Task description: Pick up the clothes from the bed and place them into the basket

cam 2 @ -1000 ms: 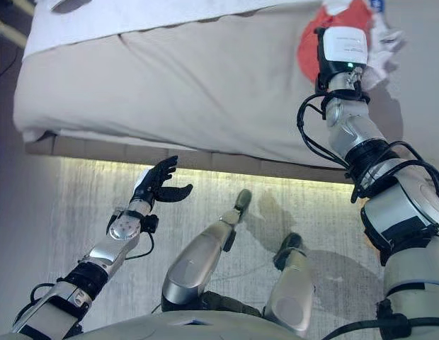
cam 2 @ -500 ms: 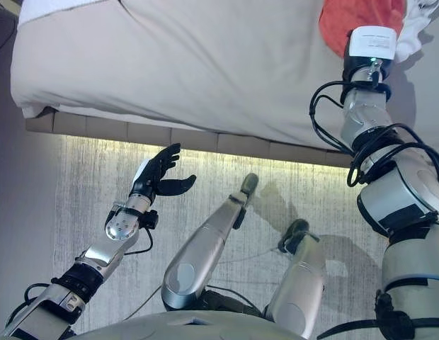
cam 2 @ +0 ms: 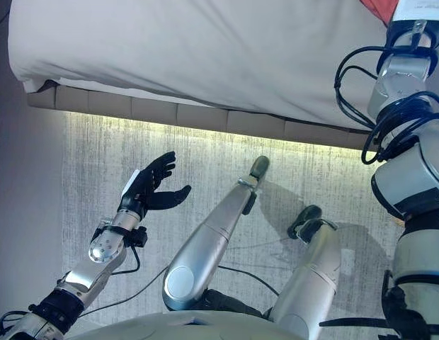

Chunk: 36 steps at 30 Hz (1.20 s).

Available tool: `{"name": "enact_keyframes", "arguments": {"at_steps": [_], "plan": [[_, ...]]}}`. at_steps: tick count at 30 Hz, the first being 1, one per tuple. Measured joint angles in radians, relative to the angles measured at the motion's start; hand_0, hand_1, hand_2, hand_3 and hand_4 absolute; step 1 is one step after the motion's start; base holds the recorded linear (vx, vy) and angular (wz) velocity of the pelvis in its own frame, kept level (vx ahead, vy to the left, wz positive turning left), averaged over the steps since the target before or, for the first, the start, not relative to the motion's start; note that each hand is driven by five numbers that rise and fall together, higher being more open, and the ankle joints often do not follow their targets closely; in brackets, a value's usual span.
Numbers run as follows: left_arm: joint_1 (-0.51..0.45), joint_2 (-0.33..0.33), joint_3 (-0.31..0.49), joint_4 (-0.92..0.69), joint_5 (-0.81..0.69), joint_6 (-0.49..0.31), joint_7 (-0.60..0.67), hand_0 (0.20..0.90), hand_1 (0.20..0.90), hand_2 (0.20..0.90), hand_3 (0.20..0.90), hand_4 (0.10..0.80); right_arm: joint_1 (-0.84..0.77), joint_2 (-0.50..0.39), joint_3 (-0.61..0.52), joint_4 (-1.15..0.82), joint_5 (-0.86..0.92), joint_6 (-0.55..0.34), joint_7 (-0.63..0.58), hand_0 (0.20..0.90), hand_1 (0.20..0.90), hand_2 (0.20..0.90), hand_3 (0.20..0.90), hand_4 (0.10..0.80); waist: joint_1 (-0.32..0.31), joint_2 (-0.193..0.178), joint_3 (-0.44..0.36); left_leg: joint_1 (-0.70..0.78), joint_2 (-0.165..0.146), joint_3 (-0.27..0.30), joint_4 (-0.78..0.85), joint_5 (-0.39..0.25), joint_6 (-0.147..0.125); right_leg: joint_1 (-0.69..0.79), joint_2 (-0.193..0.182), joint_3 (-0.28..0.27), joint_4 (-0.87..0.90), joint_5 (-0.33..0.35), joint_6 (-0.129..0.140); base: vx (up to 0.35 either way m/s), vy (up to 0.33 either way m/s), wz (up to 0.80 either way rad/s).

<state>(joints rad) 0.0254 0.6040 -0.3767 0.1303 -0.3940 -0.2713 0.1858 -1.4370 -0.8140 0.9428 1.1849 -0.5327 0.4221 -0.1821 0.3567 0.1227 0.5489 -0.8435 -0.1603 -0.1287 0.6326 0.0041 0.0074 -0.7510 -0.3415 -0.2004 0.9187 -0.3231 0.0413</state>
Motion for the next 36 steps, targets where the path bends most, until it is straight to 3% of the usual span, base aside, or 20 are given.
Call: {"name": "enact_keyframes", "arguments": {"at_steps": [2, 3, 4, 6, 14, 25, 29, 36], "plan": [[0.001, 0.007, 0.011, -0.006, -0.001, -0.011, -0.001, 0.9, 0.9, 0.9, 0.9, 0.8, -0.008, 0.0, 0.005, 0.0, 0.002, -0.002, 0.0, 0.9, 0.9, 0.9, 0.9, 0.8, 0.004, 0.0, 0.0, -0.008, -0.001, 0.001, 0.011, -0.001, -0.001, -0.01, -0.001, 0.003, 0.012, 0.0, 0.0, 0.0, 0.0, 0.0], [0.003, 0.007, 0.022, -0.01, -0.002, -0.014, -0.003, 0.9, 0.9, 0.9, 0.9, 0.8, -0.019, 0.0, 0.014, 0.001, 0.004, -0.003, 0.0, 0.484, 0.484, 0.484, 0.414, 0.314, 0.003, 0.0, 0.0, -0.014, -0.001, 0.001, 0.01, -0.001, -0.001, -0.016, -0.001, 0.003, 0.014, 0.0, 0.0, 0.0, 0.0, 0.0], [0.004, 0.009, 0.031, -0.017, -0.01, -0.015, -0.006, 0.9, 0.9, 0.9, 0.9, 0.8, -0.029, -0.002, 0.017, 0.001, 0.011, -0.004, -0.001, 0.3, 0.3, 0.3, 0.2, 0.1, 0.003, 0.0, 0.0, -0.02, -0.001, 0.001, 0.01, -0.001, -0.002, -0.024, -0.001, 0.003, 0.018, 0.0, 0.0, 0.017, -0.019, 0.04], [0.005, 0.02, 0.038, -0.028, -0.02, -0.015, -0.013, 0.9, 0.9, 0.9, 0.9, 0.8, -0.041, -0.008, 0.017, 0.001, 0.041, -0.009, -0.007, 0.3, 0.3, 0.3, 0.2, 0.1, 0.004, 0.0, 0.0, -0.027, -0.001, -0.001, 0.009, -0.001, -0.002, -0.032, -0.002, 0.002, 0.026, -0.01, -0.018, 0.001, -0.02, 0.08], [0.021, 0.028, 0.039, -0.033, -0.019, -0.014, -0.028, 0.9, 0.9, 0.9, 0.9, 0.8, -0.071, -0.023, 0.016, -0.019, 0.127, -0.033, -0.061, 0.3, 0.3, 0.3, 0.2, 0.1, 0.003, 0.0, 0.0, -0.005, 0.003, -0.002, 0.011, -0.002, -0.003, -0.009, -0.002, 0.0, 0.019, -0.01, -0.018, -0.002, -0.002, -0.01], [0.006, 0.029, 0.038, -0.025, -0.019, -0.008, -0.03, 0.9, 0.9, 0.9, 0.9, 0.8, -0.054, -0.039, -0.034, -0.045, 0.221, -0.099, -0.139, 0.3, 0.3, 0.3, 0.2, 0.1, -0.023, 0.0, 0.0, 0.181, 0.008, 0.01, -0.064, -0.01, 0.009, 0.186, 0.002, -0.008, -0.089, -0.009, -0.017, -0.001, -0.01, -0.04], [-0.003, 0.027, 0.038, -0.004, -0.018, 0.002, -0.034, 0.9, 0.9, 0.9, 0.9, 0.8, -0.038, -0.045, -0.036, -0.054, 0.239, -0.128, -0.14, 0.3, 0.3, 0.3, 0.2, 0.1, -0.027, -0.002, -0.001, 0.277, 0.023, 0.018, -0.122, -0.008, 0.011, 0.282, 0.007, -0.029, -0.157, -0.009, -0.016, 0.003, -0.037, -0.09], [-0.057, 0.02, 0.031, 0.033, -0.017, 0.03, -0.034, 0.9, 0.9, 0.9, 0.9, 0.8, -0.007, -0.096, -0.072, -0.073, 0.284, -0.178, -0.139, 0.3, 0.3, 0.3, 0.2, 0.1, -0.034, -0.013, 0.002, 0.427, 0.038, 0.028, -0.204, 0.011, 0.024, 0.43, 0.025, -0.039, -0.252, 0.021, 0.014, 0.012, -0.031, -0.07]]}}
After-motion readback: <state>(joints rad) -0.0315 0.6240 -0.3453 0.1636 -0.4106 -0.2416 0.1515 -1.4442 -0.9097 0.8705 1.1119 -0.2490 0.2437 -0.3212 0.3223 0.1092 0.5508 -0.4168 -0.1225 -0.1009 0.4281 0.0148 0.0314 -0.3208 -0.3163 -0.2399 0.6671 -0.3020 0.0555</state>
